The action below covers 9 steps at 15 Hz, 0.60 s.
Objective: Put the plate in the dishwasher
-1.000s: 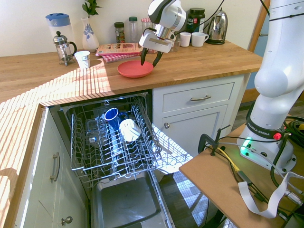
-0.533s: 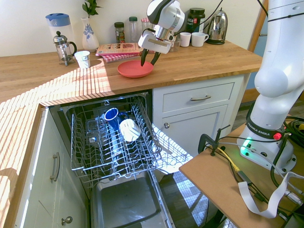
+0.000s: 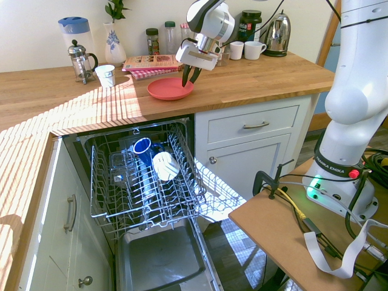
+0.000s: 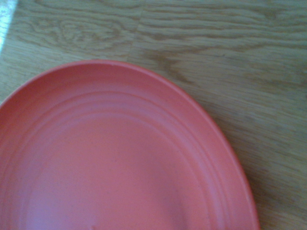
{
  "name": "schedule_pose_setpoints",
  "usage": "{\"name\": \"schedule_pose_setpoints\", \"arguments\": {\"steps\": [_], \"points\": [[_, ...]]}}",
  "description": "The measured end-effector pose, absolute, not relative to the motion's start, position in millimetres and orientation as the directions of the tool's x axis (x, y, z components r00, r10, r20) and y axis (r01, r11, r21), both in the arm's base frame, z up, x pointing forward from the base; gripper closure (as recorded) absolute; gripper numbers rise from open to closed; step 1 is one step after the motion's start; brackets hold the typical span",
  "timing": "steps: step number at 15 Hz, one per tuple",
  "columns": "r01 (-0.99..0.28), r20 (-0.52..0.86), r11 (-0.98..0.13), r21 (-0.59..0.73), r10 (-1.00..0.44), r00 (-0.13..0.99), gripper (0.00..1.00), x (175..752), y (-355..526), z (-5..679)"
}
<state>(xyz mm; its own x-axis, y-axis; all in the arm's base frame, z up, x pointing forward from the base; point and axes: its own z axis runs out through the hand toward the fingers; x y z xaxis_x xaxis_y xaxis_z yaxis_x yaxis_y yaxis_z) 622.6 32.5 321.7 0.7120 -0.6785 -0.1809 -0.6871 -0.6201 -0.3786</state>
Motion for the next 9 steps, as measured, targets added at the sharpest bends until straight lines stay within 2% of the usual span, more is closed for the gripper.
{"name": "schedule_pose_setpoints", "arguments": {"steps": [6,9], "points": [[-0.678,-0.179,-0.616,-0.401,-0.673,0.718,1.00,623.0,35.8,326.1],[-0.641,-0.118,-0.664,-0.386,-0.653,0.748,1.00,620.0,54.5,357.3]]}}
